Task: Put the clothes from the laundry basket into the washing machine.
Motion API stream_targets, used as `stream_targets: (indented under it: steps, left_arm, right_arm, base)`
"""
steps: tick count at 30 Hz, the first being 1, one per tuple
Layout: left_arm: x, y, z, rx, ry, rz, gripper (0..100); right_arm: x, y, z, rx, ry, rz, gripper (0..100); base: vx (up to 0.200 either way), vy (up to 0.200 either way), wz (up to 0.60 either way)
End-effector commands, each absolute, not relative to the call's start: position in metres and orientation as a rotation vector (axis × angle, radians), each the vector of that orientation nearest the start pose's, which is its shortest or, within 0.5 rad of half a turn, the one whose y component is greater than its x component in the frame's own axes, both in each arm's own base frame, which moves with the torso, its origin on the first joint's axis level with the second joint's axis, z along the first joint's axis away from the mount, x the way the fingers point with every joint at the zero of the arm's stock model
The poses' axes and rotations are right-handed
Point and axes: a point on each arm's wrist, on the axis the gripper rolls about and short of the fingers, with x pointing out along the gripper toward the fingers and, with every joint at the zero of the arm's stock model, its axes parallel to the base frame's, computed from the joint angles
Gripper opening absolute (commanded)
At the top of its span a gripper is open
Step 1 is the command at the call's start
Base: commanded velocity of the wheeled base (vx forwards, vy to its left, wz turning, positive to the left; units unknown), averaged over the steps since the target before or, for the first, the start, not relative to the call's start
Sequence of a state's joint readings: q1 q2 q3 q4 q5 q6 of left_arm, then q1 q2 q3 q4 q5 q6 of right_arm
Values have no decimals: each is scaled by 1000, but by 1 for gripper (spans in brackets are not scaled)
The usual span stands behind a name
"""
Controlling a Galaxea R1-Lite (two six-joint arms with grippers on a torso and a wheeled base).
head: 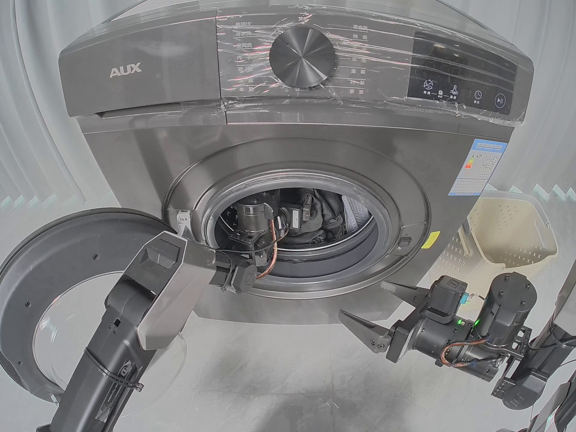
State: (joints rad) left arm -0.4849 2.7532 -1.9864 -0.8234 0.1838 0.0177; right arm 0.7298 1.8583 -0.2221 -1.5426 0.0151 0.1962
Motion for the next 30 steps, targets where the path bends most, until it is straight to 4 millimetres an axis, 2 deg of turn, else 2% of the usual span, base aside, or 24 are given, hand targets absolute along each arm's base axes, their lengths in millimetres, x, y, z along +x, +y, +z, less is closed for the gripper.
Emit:
stream_targets:
  steps: [1,4,10,11,19,20,22,25,27,30]
  left_arm:
    - [464,-273,82,3,-39,-352,100]
    - [440,-279,94,14,-10,-386,100]
    - [398,-278,101,41,41,-431,100]
    - [395,-277,102,41,42,-435,100]
    - [317,-271,93,82,111,-541,100]
    - [312,-270,92,83,113,-547,100]
    - [285,-264,92,80,130,-586,100]
    - [259,-256,99,59,126,-618,100]
    - [243,-251,107,18,117,-637,100]
    - [223,-233,125,-59,85,-629,100]
  right_arm:
    - [187,168,99,154,162,732,100]
    - [187,167,99,154,161,732,100]
    - [187,167,101,155,154,733,100]
    - [187,167,101,155,154,733,100]
    - [186,167,100,154,157,732,100]
    - [186,167,100,154,157,732,100]
    - [186,166,99,154,162,732,100]
    - [185,166,99,153,165,731,100]
    - [185,165,99,152,163,730,100]
    - [182,160,104,154,148,723,100]
  base:
    - [0,0,0]
    - [0,0,0]
    - [0,0,0]
    - [0,0,0]
    - [0,0,0]
    - [0,0,0]
    - [0,0,0]
    - [0,0,0]
    - [0,0,0]
    - [0,0,0]
